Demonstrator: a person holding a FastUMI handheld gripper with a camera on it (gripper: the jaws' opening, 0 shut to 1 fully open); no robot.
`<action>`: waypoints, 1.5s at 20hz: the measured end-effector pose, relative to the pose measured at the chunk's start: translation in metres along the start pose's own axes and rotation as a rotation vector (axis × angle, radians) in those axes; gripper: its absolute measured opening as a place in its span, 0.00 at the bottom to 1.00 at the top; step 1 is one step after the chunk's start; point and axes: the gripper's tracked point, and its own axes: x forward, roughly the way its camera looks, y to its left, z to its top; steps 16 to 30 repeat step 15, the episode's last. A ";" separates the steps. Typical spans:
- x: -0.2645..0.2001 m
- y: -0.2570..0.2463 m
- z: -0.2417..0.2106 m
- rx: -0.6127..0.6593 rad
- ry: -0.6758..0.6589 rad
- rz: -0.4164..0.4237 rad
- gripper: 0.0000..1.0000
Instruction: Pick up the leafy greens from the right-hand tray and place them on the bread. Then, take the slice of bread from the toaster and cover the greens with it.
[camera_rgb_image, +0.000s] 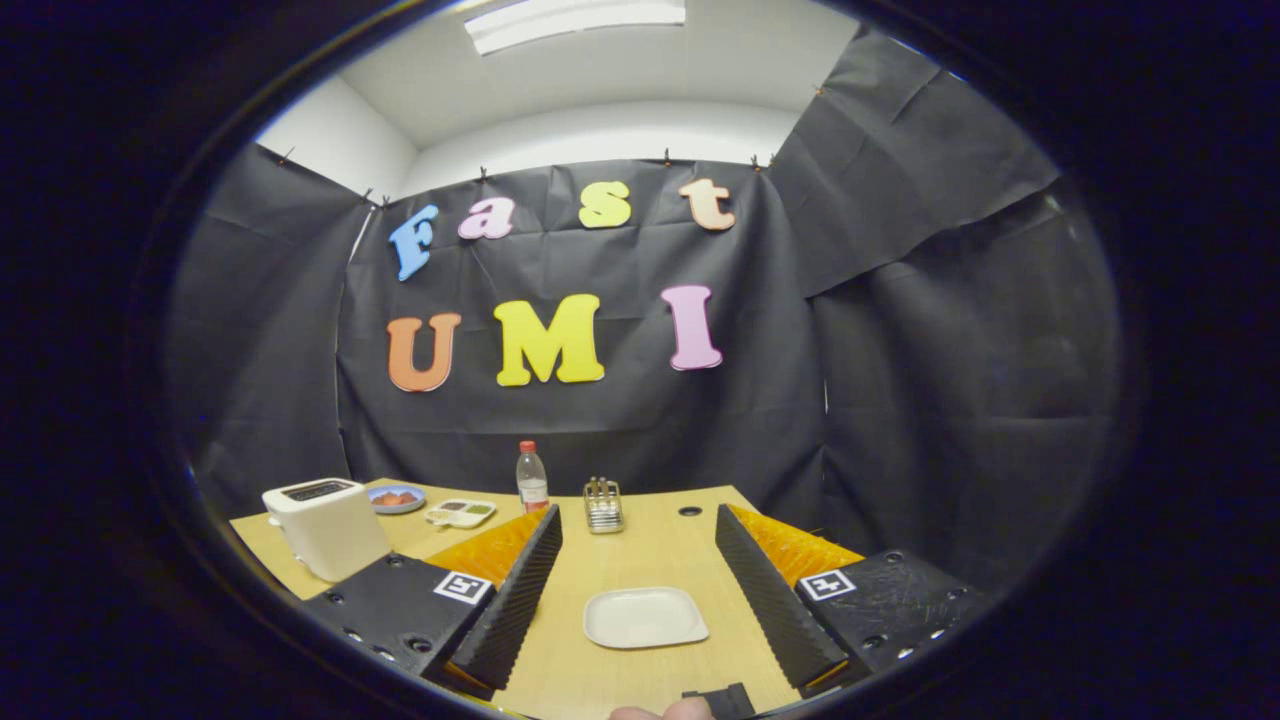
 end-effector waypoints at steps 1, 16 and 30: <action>-0.001 -0.001 0.001 0.002 -0.004 -0.001 0.95; -0.006 -0.005 0.012 0.031 -0.032 -0.014 0.95; -0.006 -0.005 0.012 0.031 -0.032 -0.014 0.95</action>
